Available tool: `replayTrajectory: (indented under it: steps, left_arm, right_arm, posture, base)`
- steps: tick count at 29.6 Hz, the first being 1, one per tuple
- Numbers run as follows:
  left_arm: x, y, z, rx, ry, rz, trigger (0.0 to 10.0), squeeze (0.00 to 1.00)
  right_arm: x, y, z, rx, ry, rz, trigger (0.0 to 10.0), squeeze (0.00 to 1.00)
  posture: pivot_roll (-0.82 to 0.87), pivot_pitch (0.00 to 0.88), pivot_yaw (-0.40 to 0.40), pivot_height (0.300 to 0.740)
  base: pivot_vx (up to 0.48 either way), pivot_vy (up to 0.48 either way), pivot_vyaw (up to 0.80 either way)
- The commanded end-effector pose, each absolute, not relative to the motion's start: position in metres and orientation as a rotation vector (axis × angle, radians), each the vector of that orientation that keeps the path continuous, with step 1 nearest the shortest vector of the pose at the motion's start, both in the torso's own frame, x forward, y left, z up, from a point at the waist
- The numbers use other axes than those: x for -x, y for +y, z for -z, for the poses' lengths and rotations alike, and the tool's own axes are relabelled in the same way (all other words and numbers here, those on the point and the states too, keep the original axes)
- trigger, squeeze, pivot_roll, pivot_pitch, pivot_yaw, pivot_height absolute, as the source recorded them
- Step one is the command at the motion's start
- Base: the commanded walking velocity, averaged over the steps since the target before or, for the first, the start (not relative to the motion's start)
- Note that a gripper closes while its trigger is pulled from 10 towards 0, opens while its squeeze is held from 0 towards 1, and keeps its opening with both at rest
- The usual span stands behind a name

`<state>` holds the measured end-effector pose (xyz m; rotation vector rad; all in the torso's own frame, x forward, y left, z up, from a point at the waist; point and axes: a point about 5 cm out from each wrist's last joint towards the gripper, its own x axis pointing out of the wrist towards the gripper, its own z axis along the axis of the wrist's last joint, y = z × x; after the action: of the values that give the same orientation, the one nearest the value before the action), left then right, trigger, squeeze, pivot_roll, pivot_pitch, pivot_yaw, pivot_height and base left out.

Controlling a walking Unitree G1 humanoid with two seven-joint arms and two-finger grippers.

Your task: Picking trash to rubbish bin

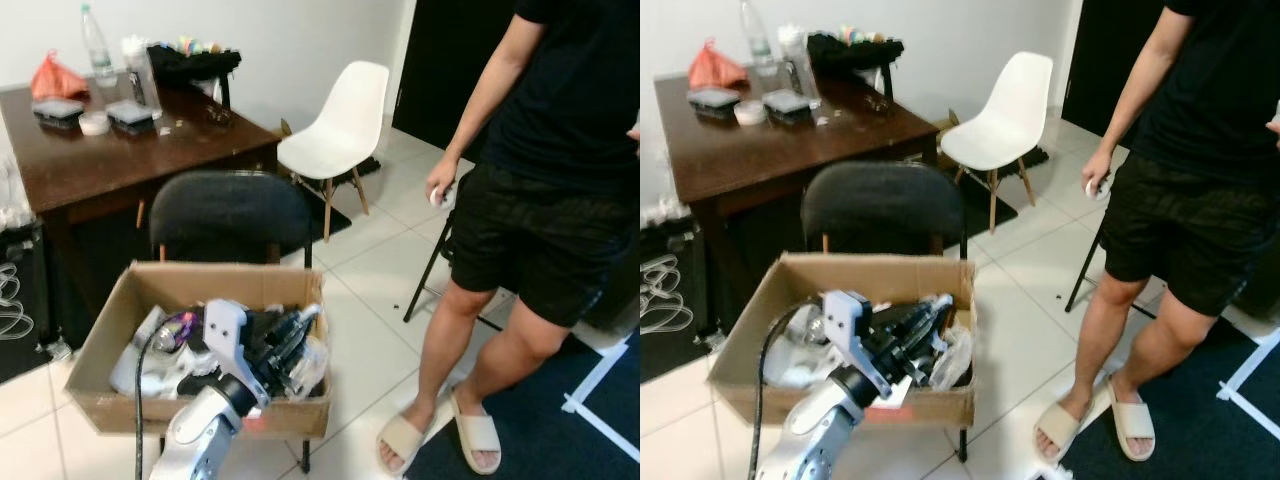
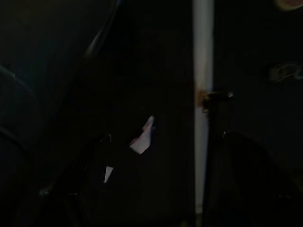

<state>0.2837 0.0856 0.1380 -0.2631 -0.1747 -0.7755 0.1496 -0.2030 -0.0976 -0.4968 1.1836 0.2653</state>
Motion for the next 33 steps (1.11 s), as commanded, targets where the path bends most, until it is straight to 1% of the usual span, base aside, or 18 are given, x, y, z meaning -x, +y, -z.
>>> replayTrajectory:
  steps: [1, 5, 8, 11, 12, 13, 14, 16, 20, 23, 24, 28, 32, 33]
  left_arm:
    - [-0.284, 0.089, -0.130, 0.251, -0.136, 0.741, 10.0, 0.00]
    - [-0.291, 0.092, -0.124, 0.214, -0.103, 0.662, 10.0, 0.00]
    - [-0.303, 0.103, -0.115, 0.126, -0.054, 0.504, 10.0, 0.00]
    - [-0.305, 0.106, -0.113, 0.109, -0.044, 0.476, 10.0, 0.00]
    - [-0.310, 0.117, -0.107, 0.039, -0.005, 0.386, 10.0, 0.00]
    - [-0.310, 0.117, -0.107, 0.039, -0.005, 0.386, 10.0, 0.00]
    - [-0.313, 0.123, -0.104, -0.005, 0.010, 0.338, 10.0, 0.00]
    - [-0.313, 0.123, -0.104, -0.005, 0.010, 0.338, 10.0, 0.00]
    - [-0.319, 0.157, -0.090, -0.188, 0.079, 0.077, 10.0, 0.00]
    - [-0.319, 0.161, -0.088, -0.190, 0.085, 0.050, 10.0, 0.00]
    - [-0.318, 0.169, -0.085, -0.202, 0.099, 0.008, 10.0, 1.00]
    - [-0.318, 0.171, -0.085, -0.199, 0.094, -0.015, 10.0, 1.00]
    - [-0.319, 0.168, -0.087, -0.151, 0.076, -0.006, 10.0, 1.00]
    - [-0.319, 0.161, -0.089, -0.099, 0.064, 0.055, 10.0, 0.00]
  right_arm:
    - [-0.141, -0.195, 0.102, 0.476, 1.208, -0.269, 10.0, 0.00]
    - [-0.139, -0.187, 0.104, 0.469, 1.208, -0.277, 10.0, 0.00]
    - [-0.139, -0.193, 0.103, 0.471, 1.211, -0.270, 10.0, 0.00]
    - [-0.139, -0.194, 0.103, 0.471, 1.211, -0.269, 10.0, 0.00]
    - [-0.140, -0.195, 0.102, 0.472, 1.212, -0.266, 10.0, 0.00]
    - [-0.140, -0.195, 0.102, 0.472, 1.212, -0.266, 10.0, 0.00]
    - [-0.140, -0.196, 0.102, 0.472, 1.213, -0.265, 10.0, 0.00]
    - [-0.140, -0.196, 0.102, 0.472, 1.213, -0.265, 10.0, 0.00]
    - [-0.141, -0.196, 0.102, 0.472, 1.212, -0.264, 10.0, 0.00]
    - [-0.141, -0.196, 0.102, 0.472, 1.211, -0.264, 10.0, 0.00]
    - [-0.141, -0.196, 0.102, 0.472, 1.211, -0.264, 10.0, 0.00]
    - [-0.141, -0.196, 0.102, 0.472, 1.211, -0.264, 10.0, 0.00]
    - [-0.140, -0.196, 0.102, 0.473, 1.213, -0.265, 10.0, 0.00]
    - [-0.140, -0.196, 0.102, 0.473, 1.213, -0.265, 10.0, 0.00]
  posture:
    - [-0.05, 0.155, -0.003, 0.740]
    - [-0.05, 0.156, -0.003, 0.740]
    - [-0.06, 0.156, -0.002, 0.740]
    - [-0.06, 0.156, -0.002, 0.740]
    - [-0.06, 0.156, -0.001, 0.740]
    - [-0.06, 0.156, -0.001, 0.740]
    - [-0.05, 0.156, -0.001, 0.740]
    - [-0.05, 0.156, -0.001, 0.740]
    - [-0.06, 0.154, 0.000, 0.740]
    - [-0.06, 0.154, 0.000, 0.740]
    - [-0.06, 0.155, 0.000, 0.740]
    - [-0.05, 0.156, 0.000, 0.740]
    - [-0.05, 0.158, 0.001, 0.740]
    - [-0.05, 0.158, 0.001, 0.740]
  base:
    - [0.405, 0.000, 0.00]
    - [0.399, 0.000, 0.00]
    - [0.000, 0.000, 0.00]
    - [0.000, 0.000, 0.00]
    - [0.000, 0.000, 0.00]
    - [0.000, 0.000, 0.00]
    - [0.000, 0.000, 0.00]
    - [0.000, 0.000, 0.00]
    - [0.000, 0.000, 0.00]
    - [0.000, 0.000, 0.00]
    - [0.000, 0.000, 0.00]
    - [0.000, 0.000, 0.00]
    - [0.000, 0.000, 0.00]
    - [0.000, 0.000, 0.00]
